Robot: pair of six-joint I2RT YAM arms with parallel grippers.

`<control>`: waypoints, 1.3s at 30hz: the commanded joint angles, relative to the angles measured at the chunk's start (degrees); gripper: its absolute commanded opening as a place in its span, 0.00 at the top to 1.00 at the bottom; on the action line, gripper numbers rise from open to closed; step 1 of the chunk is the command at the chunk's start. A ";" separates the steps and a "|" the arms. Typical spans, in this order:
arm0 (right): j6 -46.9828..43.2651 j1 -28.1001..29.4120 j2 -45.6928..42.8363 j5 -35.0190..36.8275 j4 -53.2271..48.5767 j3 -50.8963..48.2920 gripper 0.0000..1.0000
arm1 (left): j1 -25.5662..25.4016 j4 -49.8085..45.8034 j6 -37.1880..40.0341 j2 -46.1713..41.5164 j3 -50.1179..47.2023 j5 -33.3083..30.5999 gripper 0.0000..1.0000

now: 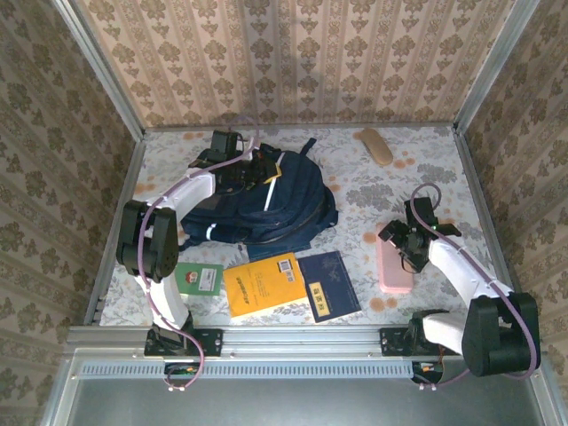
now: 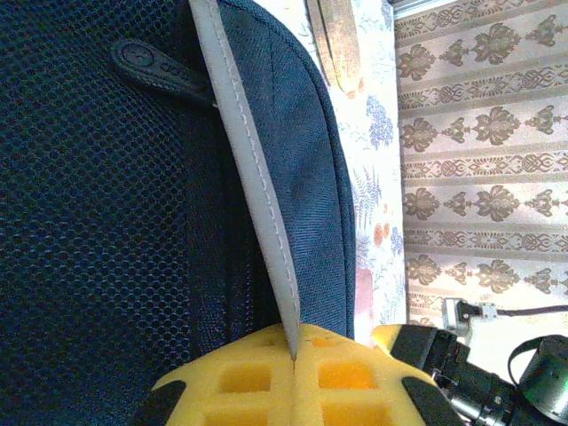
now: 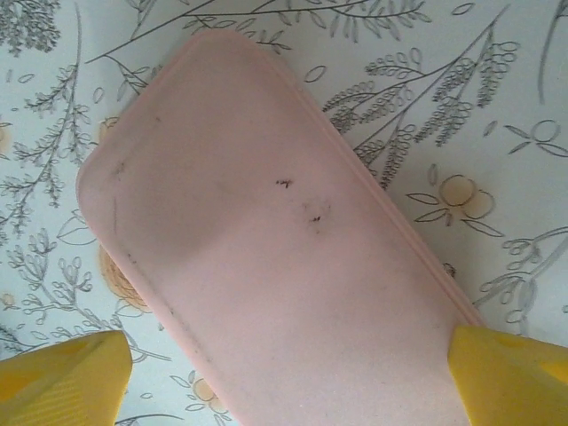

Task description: Pack books, pencil case, and school supplies into a backpack

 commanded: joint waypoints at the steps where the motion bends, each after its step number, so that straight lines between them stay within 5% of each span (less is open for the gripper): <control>1: -1.64 -1.39 -0.71 3.10 -4.11 0.32 0.06 | 0.33 1.61 0.75 -1.94 0.46 1.46 1.00; 9: -1.02 -5.78 -5.92 3.89 -3.45 -2.33 0.06 | 0.31 0.86 1.43 -1.92 0.90 1.47 1.00; 20: 2.83 -6.51 -5.61 -5.28 -1.08 -4.91 0.06 | 0.30 0.65 1.60 -1.51 1.12 1.60 1.00; 33: 7.24 3.57 -8.94 -9.72 -3.94 -5.72 0.06 | 0.32 0.30 1.87 -0.80 1.26 1.78 1.00; 39: 1.05 6.87 -7.42 -0.78 -11.75 -0.07 0.00 | 0.32 0.29 1.88 -0.54 1.26 1.76 1.00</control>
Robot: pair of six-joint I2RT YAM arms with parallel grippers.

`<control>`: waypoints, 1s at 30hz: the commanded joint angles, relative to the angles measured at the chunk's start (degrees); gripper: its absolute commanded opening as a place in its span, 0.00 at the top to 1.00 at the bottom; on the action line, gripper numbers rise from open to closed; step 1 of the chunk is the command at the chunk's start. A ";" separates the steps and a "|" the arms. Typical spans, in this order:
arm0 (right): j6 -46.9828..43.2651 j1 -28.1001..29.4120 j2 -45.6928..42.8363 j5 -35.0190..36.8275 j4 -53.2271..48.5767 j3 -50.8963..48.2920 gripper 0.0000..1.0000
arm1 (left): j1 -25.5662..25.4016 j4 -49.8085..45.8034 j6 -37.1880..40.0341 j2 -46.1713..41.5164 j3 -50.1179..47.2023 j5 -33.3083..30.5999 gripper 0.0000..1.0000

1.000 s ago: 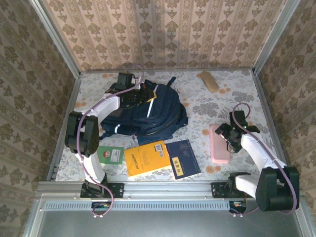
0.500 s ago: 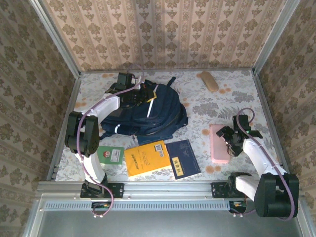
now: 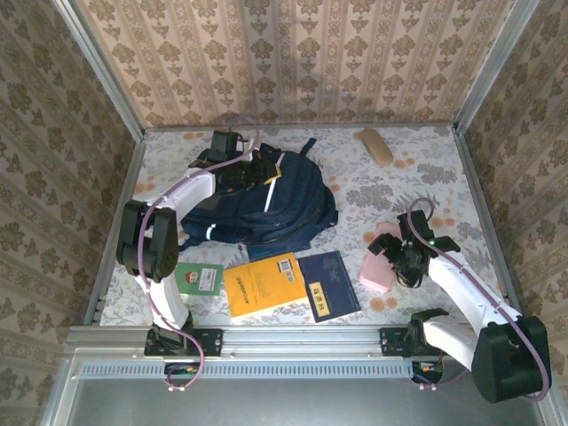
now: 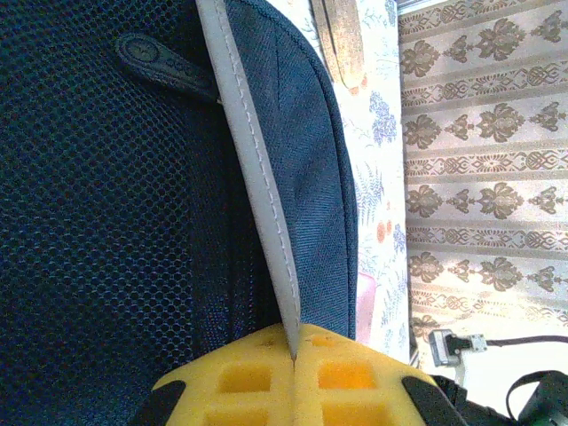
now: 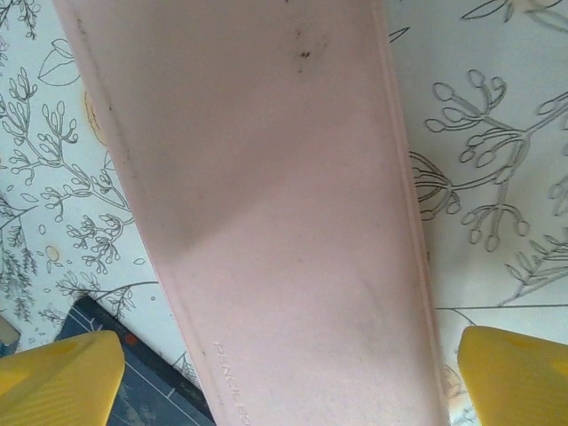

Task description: Pack books, pencil case, and school supplies into a backpack

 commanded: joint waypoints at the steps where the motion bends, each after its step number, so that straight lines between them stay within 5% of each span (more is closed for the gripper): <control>1: -3.33 0.47 1.69 6.31 -6.81 4.71 0.00 | 0.26 1.10 1.45 -0.53 1.26 1.66 1.00; 8: -3.31 1.22 11.91 8.83 -11.19 11.40 0.00 | 0.06 0.84 1.75 -0.26 1.32 1.74 1.00; 30: -6.23 6.69 20.51 9.26 -8.31 14.45 0.00 | 0.07 0.14 2.13 0.26 1.87 2.18 1.00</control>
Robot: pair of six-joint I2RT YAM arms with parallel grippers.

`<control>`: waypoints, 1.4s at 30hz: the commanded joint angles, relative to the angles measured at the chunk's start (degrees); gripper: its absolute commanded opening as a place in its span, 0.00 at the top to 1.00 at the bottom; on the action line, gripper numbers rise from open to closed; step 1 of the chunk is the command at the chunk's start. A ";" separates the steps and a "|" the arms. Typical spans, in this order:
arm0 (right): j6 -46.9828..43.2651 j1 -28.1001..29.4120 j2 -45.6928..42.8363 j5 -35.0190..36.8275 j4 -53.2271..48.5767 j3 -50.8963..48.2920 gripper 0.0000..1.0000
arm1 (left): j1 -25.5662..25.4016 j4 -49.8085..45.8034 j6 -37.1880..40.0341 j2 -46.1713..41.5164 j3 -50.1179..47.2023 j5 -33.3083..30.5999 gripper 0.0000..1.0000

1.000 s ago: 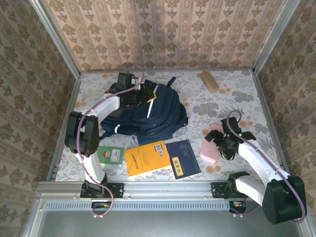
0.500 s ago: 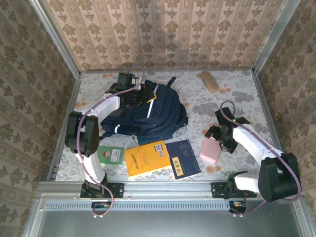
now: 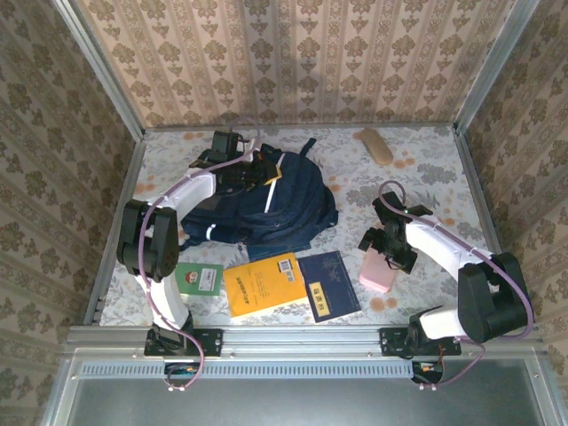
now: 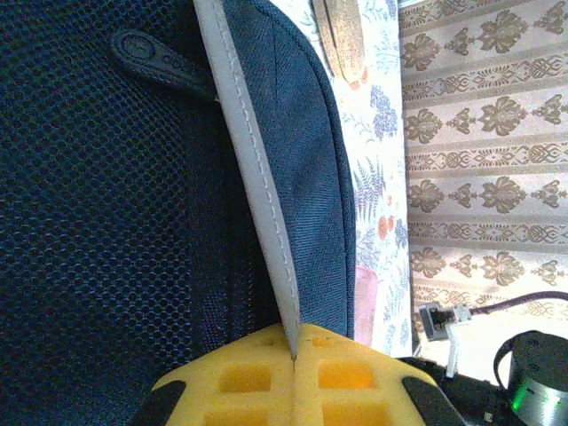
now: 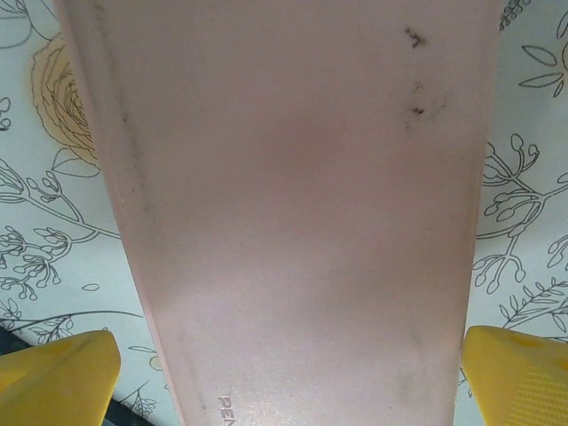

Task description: Pack books, pencil case, and school supplies into a backpack

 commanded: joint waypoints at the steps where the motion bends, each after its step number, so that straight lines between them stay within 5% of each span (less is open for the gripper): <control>1: -1.16 0.23 0.38 2.29 -2.33 1.81 0.00 | 0.25 0.31 1.26 0.08 1.95 1.81 1.00; 29: -0.33 0.28 7.39 0.42 2.69 1.04 0.02 | -0.06 -0.79 1.58 1.53 1.87 0.88 0.98; 35: -2.15 0.27 1.23 1.10 2.36 1.36 0.15 | -0.76 -2.53 2.21 2.20 2.65 0.24 0.65; 42: -9.54 1.77 -5.13 -0.72 2.63 4.45 0.19 | -2.69 -1.49 5.83 -1.51 2.79 0.65 0.32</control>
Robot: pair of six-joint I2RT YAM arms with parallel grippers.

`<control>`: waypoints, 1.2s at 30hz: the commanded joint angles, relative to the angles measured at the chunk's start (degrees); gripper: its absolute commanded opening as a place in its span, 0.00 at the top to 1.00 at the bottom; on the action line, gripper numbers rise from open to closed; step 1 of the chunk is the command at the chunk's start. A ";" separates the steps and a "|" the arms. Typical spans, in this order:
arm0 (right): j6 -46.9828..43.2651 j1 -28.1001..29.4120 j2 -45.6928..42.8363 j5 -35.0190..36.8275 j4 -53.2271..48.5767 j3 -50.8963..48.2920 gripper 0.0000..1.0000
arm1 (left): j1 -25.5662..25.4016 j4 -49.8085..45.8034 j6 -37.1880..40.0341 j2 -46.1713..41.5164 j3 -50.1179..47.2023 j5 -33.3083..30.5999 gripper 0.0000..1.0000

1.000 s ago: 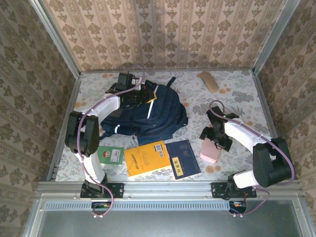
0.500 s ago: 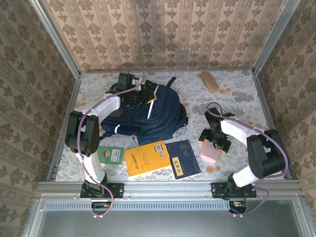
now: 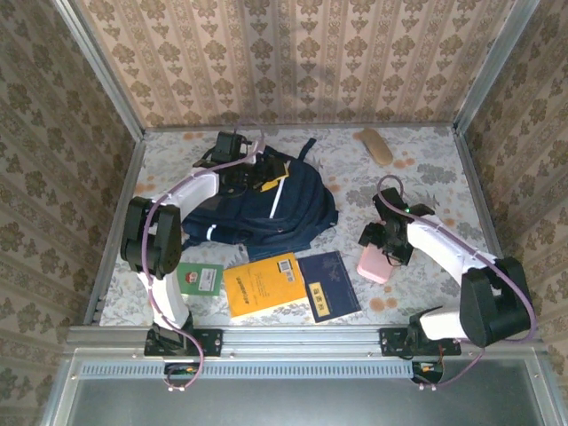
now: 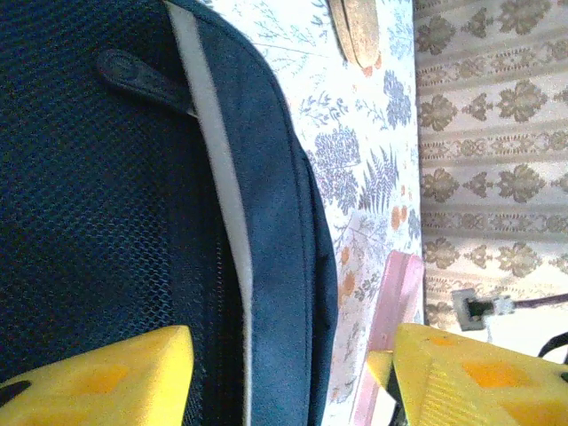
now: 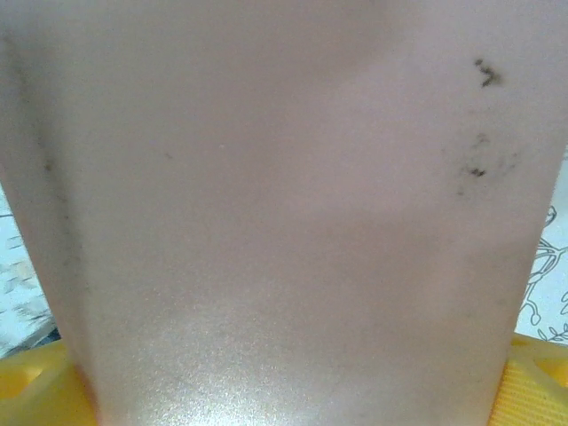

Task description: Pack books, pencil case, and school supplies into a backpack

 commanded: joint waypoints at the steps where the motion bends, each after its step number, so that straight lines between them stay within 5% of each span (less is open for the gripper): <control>1: -7.27 1.39 -3.62 -2.66 0.98 3.39 0.19 | -2.31 0.10 4.06 -3.82 2.13 1.33 0.30; 7: -15.45 7.17 -8.38 -10.76 8.44 6.15 0.20 | -7.75 4.07 1.99 -2.46 2.27 6.26 0.23; 18: -19.18 13.04 -5.76 -11.23 13.95 9.80 0.22 | -14.58 8.73 1.50 -1.80 2.40 12.00 0.19; 36: -17.55 13.61 -3.48 -7.41 13.40 10.74 0.23 | -13.35 5.10 4.65 -3.85 2.43 7.66 0.30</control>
